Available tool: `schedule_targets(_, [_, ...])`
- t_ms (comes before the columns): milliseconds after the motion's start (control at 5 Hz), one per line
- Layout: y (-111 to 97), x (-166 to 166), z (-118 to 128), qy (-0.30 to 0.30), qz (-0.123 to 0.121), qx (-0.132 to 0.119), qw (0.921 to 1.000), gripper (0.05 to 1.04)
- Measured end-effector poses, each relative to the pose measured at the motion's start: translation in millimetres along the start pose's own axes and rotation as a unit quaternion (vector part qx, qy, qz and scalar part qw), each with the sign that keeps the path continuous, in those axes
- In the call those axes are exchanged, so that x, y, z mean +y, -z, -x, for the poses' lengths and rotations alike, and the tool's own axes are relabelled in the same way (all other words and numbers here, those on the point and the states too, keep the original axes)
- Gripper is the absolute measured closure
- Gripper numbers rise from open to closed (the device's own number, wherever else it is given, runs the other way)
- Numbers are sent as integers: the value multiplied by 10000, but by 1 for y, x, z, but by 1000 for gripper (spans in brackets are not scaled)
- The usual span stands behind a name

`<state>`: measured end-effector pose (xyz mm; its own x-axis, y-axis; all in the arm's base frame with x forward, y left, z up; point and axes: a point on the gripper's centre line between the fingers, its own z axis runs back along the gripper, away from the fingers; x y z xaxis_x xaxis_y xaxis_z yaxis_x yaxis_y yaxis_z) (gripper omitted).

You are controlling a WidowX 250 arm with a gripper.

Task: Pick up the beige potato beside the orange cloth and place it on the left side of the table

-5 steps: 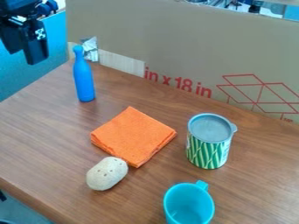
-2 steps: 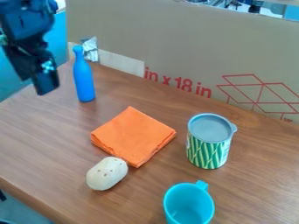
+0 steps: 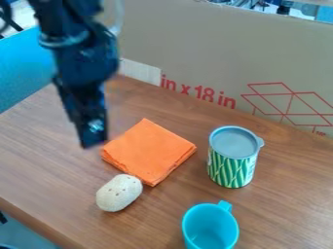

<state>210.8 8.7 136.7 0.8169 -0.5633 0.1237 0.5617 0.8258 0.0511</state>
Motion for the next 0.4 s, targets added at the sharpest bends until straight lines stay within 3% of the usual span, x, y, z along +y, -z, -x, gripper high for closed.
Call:
schedule_targets(200, [12, -20, -6, 482, -12, 270, 9985, 81])
schedule_targets(400, [21, -25, 0, 563, -111, 513, 9970, 81])
